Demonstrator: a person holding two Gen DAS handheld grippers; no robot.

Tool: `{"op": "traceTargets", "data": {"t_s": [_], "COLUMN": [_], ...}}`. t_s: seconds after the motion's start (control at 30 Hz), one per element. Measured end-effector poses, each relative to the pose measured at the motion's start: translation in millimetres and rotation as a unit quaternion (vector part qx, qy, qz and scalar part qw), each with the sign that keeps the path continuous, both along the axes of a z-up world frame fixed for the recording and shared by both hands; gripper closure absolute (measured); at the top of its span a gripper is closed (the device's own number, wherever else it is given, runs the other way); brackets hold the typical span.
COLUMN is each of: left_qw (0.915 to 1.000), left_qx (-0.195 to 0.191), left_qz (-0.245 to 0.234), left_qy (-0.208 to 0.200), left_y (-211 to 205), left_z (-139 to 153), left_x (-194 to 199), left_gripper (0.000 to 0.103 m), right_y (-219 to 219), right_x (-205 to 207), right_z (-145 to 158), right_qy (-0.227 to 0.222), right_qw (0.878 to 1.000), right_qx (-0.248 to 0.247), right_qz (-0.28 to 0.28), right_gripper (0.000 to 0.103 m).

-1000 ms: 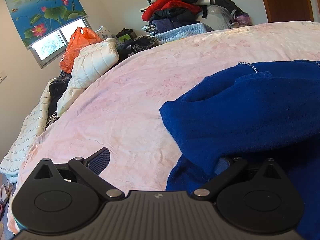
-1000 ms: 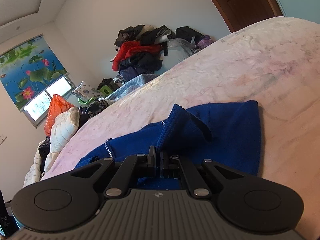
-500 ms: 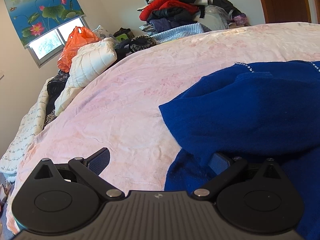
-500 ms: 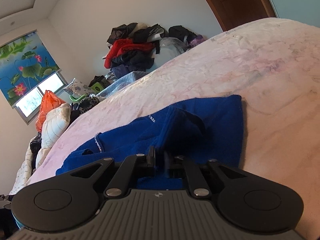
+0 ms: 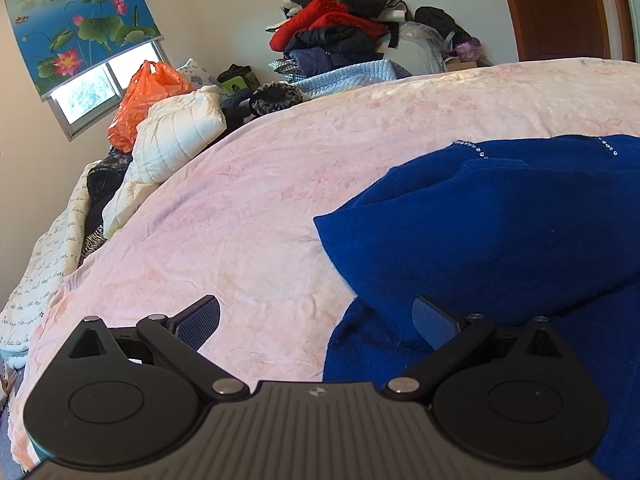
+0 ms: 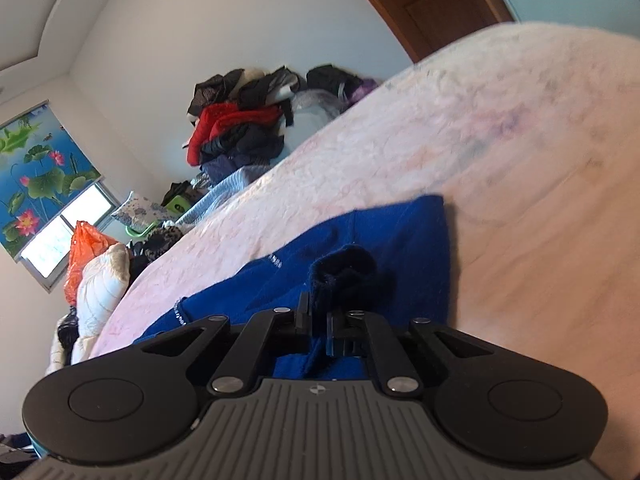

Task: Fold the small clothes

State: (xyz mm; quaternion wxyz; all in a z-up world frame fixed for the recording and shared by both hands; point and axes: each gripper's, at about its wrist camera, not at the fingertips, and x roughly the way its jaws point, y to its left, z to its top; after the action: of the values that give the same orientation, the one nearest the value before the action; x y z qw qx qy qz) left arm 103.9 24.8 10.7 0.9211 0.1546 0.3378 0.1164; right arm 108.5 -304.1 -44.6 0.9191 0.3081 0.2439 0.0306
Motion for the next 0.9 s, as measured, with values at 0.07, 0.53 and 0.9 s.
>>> {"op": "traceTargets", "data": {"t_s": [0.07,0.53,0.9], "left_qw": [1.0,0.9997,0.9998], "left_qx": [-0.002,-0.013,-0.017], "left_qz": [-0.001,-0.004,0.001], "left_qy": [0.003,0.02,0.01], "left_y": [-1.0,-1.9,4.9], "left_z": [-0.6,-6.2,-0.6], "left_x": [0.9,-2.0,-1.4], "left_gripper": [0.0,0.0,0.0], "right_y": [-2.1,37.8,116.0], "right_x": [1.9,10.1,66.8], "right_z": [-1.8,10.6,48.9], "right_qy": [0.028,0.043,0.003], "right_qw": [1.0,0.992,0.985], "right_qx": [-0.014,-0.116,0.026], "right_qz": [-0.002,0.036,0.173], "right_gripper": [0.083,0.052,0.043]}}
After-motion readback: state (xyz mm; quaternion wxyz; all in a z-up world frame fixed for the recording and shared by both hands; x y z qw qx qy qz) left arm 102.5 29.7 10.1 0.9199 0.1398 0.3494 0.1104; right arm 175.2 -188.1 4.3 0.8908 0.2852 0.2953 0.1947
